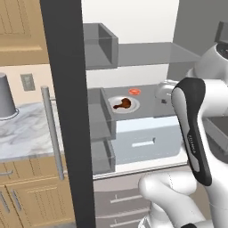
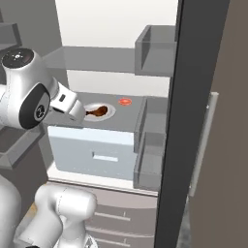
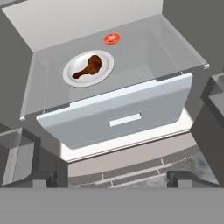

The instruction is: Retrieve the chicken drumstick from the fridge and place it on the saucepan with marinade on the stove.

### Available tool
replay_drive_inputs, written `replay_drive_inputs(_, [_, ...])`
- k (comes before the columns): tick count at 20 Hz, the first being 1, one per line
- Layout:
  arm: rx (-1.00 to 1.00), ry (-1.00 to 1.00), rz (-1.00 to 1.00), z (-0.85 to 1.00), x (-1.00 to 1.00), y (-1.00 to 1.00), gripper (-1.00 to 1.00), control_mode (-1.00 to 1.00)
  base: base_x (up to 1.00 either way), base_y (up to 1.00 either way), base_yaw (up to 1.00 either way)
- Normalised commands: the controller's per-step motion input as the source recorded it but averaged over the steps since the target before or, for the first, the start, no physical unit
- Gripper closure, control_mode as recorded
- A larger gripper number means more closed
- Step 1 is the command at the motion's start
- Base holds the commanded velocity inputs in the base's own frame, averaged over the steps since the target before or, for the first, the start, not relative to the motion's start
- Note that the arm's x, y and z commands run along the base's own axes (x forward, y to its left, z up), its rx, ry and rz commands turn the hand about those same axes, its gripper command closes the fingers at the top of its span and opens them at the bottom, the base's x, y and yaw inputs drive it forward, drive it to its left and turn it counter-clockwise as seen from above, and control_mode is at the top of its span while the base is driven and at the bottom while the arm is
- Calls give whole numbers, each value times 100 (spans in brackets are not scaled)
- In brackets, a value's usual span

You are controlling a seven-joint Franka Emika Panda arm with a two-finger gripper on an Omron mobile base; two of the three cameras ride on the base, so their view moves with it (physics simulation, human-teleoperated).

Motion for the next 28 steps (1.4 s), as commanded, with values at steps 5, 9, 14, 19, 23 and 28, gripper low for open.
replay_drive_inputs(5, [0,0,0,0,0,0,-100,100,63,0,0])
replay_drive_inputs(9, [0,0,0,0,0,0,-100,100,58,0,0])
replay_drive_inputs(14, [0,0,0,0,0,0,-100,100,46,0,0])
replay_drive_inputs(19, [0,-9,1,-15,29,0,-100,-100,0,0,0])
replay_drive_inputs(23, [0,-12,4,-16,30,-5,-100,-100,0,0,0])
replay_drive_inputs(28, [0,-3,1,-22,48,0,-100,-100,0,0,0])
